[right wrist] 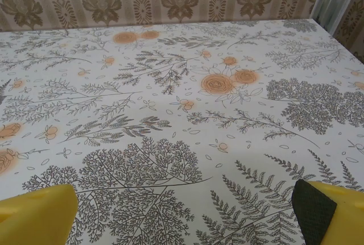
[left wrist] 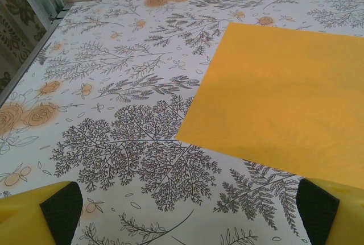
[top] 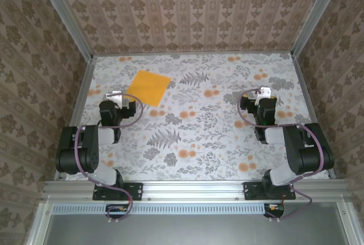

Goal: Fold a paper plane with a square sheet of paper (pick it up from the middle)
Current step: Move the square sheet of paper to the center of the table.

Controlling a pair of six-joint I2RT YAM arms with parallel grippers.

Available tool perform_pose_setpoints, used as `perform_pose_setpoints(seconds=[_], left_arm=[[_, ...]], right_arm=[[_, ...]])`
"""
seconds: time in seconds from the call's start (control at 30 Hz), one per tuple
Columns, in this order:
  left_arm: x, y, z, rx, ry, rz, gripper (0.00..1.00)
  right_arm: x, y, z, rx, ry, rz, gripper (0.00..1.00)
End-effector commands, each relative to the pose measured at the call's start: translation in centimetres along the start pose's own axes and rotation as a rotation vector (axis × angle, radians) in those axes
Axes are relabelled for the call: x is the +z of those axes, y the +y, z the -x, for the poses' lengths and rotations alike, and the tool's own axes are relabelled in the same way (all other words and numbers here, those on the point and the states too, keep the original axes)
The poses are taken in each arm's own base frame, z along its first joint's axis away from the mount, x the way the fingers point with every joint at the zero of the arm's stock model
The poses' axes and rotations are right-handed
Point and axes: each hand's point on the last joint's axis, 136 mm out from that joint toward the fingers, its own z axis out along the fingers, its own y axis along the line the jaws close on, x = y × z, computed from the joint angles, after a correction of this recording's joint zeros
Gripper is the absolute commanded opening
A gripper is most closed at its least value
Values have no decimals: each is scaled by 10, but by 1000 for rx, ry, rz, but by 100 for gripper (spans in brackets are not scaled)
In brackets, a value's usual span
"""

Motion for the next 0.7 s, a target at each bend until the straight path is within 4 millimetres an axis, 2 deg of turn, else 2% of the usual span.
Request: perform_pose_setpoints(seconds=[0.0, 0.67], left_arm=[[2, -1, 9, 18, -33, -1, 100], [1, 0, 9, 15, -36, 2, 100]], right_arm=[[-1, -1, -3, 6, -5, -12, 100], [-1, -1, -2, 11, -6, -5, 100]])
